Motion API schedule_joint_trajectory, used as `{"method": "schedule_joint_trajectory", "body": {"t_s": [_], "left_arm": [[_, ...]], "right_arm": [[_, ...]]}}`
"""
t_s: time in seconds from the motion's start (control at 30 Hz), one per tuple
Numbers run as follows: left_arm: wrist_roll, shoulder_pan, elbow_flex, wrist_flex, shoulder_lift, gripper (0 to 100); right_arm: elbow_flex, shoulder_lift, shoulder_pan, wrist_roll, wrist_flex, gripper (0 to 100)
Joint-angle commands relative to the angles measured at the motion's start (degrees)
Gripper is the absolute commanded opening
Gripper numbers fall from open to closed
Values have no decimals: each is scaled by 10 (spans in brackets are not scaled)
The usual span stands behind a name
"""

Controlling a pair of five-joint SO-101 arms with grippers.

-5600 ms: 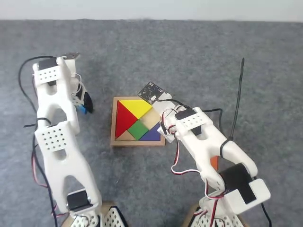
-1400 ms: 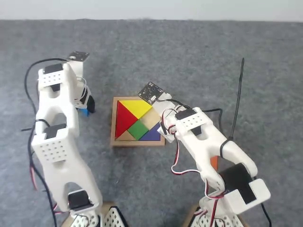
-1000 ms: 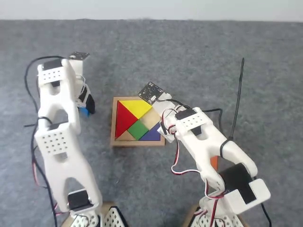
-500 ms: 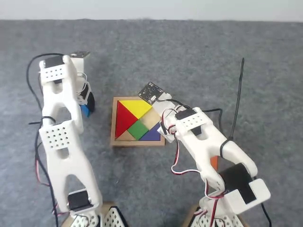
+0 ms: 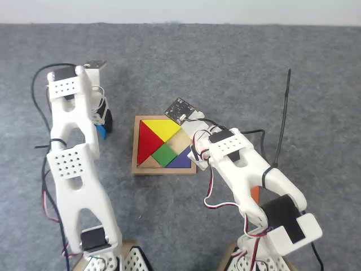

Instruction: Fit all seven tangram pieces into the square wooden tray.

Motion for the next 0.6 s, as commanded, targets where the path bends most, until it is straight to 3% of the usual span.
{"method": "schedule_joint_trajectory", "body": {"t_s": [0.0, 0.17, 0.43, 0.57], "left_arm": [[5, -1, -1, 1, -31, 87], [7, -1, 113, -27, -149, 88], [12, 26, 589, -310, -429, 118], [50, 22, 669, -342, -539, 130]], "right_arm": [[-31, 0, 7, 7, -4, 30], [-31, 0, 7, 7, -5, 30], [-31, 0, 7, 7, -3, 30], [-31, -1, 7, 7, -2, 30]]}}
